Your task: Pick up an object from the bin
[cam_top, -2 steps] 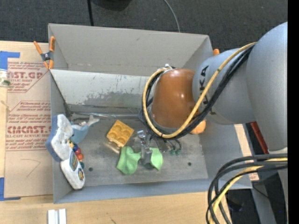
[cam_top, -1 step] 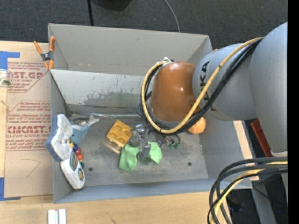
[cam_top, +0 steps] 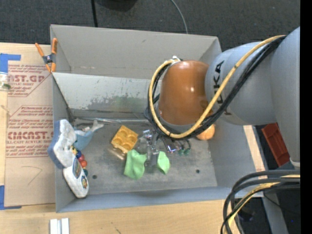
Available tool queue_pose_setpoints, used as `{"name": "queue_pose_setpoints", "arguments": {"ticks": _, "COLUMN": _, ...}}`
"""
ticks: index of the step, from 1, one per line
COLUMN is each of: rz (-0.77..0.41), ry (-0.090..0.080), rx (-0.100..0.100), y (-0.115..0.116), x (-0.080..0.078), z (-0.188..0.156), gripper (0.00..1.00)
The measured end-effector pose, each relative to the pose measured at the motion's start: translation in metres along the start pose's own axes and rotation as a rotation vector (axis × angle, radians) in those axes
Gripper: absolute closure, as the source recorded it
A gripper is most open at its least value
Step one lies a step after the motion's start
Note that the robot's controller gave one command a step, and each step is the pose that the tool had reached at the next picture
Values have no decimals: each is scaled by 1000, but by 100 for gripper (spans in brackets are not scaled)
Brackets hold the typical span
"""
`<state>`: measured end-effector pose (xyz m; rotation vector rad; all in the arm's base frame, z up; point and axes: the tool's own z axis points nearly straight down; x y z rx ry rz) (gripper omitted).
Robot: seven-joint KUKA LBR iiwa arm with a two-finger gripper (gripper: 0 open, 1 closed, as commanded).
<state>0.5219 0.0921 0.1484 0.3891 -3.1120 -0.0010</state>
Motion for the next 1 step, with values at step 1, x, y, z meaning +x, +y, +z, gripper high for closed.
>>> {"name": "queue_pose_setpoints", "arguments": {"ticks": 1, "rz": -7, "ry": -15, "rx": 2, "y": 0, "x": -9, "z": -63, "gripper": 100}}
